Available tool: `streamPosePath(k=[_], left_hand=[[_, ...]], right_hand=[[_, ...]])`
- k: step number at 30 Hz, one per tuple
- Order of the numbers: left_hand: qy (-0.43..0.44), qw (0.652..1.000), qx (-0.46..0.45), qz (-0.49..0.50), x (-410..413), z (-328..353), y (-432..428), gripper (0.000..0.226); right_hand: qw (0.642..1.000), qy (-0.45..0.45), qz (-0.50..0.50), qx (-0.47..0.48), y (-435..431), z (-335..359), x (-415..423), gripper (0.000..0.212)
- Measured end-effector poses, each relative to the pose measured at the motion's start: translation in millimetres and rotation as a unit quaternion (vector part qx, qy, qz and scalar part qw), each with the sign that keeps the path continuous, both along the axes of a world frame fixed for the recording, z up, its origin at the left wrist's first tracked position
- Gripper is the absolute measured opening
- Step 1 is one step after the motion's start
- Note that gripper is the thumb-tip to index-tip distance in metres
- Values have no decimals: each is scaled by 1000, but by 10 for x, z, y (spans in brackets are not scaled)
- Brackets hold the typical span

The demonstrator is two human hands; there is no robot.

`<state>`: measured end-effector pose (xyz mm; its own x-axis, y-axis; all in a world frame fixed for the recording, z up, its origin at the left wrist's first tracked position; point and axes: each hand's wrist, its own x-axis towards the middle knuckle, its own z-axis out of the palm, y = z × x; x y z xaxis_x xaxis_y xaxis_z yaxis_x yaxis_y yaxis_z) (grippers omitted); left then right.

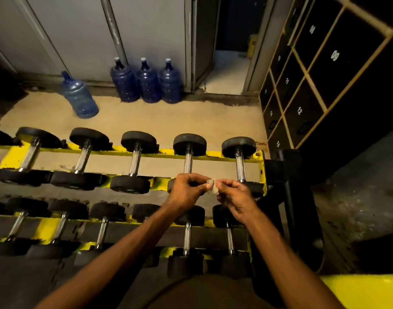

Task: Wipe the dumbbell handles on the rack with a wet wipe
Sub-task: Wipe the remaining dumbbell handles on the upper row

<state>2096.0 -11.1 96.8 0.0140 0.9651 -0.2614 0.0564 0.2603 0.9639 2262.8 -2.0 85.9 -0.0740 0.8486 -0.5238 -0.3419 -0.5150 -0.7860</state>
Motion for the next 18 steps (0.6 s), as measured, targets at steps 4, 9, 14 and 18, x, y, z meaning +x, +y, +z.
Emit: streamPosePath(k=[4, 9, 14, 18], left_hand=[[23, 999, 40, -4, 76, 96, -303, 14], [107, 991, 72, -47, 129, 84, -563, 36], [123, 980, 107, -112, 248, 202, -663, 57], [115, 977, 117, -138, 291, 249, -517, 63]], right_hand=[[1000, -7, -24, 13, -322, 77, 6, 9], [999, -13, -41, 28, -635, 148, 32, 18], [995, -46, -73, 48, -760, 184, 198, 27], [992, -59, -102, 56, -647, 222, 309, 23]])
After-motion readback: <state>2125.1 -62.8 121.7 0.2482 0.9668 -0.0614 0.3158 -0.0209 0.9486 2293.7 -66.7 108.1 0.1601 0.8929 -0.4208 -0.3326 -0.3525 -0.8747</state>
